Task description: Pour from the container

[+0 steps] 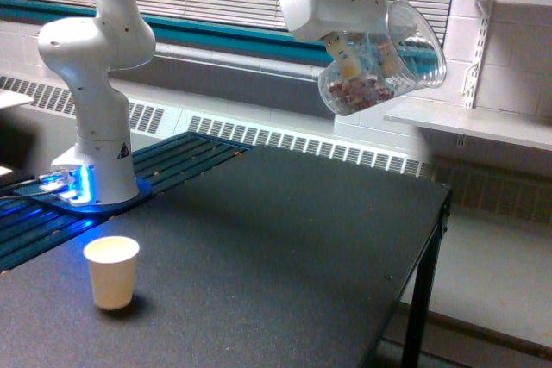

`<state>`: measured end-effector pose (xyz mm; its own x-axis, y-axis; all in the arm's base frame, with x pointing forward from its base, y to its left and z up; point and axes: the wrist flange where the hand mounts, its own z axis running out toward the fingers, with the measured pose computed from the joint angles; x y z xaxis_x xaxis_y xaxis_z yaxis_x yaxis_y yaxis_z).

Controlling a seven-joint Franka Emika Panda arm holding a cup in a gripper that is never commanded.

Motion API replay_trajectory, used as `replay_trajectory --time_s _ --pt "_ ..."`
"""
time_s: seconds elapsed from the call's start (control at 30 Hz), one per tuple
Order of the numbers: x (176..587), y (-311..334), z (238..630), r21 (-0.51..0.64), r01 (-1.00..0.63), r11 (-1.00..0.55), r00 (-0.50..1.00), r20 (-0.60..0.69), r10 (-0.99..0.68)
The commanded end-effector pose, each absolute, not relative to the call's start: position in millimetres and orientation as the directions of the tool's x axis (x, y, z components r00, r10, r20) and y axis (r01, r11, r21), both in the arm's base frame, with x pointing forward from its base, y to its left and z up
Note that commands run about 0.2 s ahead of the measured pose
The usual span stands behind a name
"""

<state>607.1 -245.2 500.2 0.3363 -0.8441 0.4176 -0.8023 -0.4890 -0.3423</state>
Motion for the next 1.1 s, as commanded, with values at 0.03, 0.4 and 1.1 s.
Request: replay_trajectory --time_s 0.03,0.4,1.1 --pt "611.6 -240.3 480.7 -0.317 -0.813 -0.489 0.354 0.399 -0.846" --pt "606.3 -246.7 456.3 -0.279 -0.836 -0.472 0.346 0.401 -0.849" --pt "534.2 -278.2 355.0 -0.086 -0.902 -0.422 0.350 0.424 -0.835"
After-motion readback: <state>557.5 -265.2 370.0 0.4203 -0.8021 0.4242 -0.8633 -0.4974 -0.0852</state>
